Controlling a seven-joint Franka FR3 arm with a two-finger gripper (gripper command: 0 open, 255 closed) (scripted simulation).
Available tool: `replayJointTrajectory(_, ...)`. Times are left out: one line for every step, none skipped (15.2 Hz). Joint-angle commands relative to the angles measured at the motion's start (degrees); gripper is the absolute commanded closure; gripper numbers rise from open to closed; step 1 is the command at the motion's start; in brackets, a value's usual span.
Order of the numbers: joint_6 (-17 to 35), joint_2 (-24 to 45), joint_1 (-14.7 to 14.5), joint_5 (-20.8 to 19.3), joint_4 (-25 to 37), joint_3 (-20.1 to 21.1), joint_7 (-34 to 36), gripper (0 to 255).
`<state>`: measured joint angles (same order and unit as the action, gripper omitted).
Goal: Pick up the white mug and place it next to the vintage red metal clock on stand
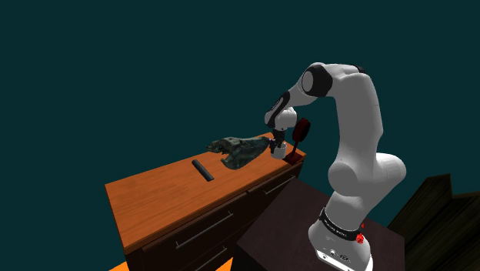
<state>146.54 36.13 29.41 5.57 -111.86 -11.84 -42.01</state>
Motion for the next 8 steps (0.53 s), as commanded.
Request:
replayJointTrajectory(0.0,0.0,0.0,0.0,0.0,0.0,0.0,0)
replayJointTrajectory(0.0,0.0,0.0,0.0,0.0,0.0,0.0,0)
replayJointTrajectory(-1.3,-1.6,-0.3,-0.3,-0.3,-0.3,0.2,0)
replayJointTrajectory(-2.6,-3.2,-0.7,-0.7,-0.6,-0.6,0.5,0)
replayJointTrajectory(-3.9,-4.7,-1.0,-1.0,-0.8,-1.0,0.7,0)
replayJointTrajectory(-5.0,-5.9,-1.2,-1.3,-0.9,-1.2,0.9,0)
replayJointTrajectory(-5.0,-5.9,-1.2,-1.3,-0.9,-1.2,0.9,0)
replayJointTrajectory(-5.0,-5.9,-1.2,-1.3,-0.9,-1.2,0.9,0)
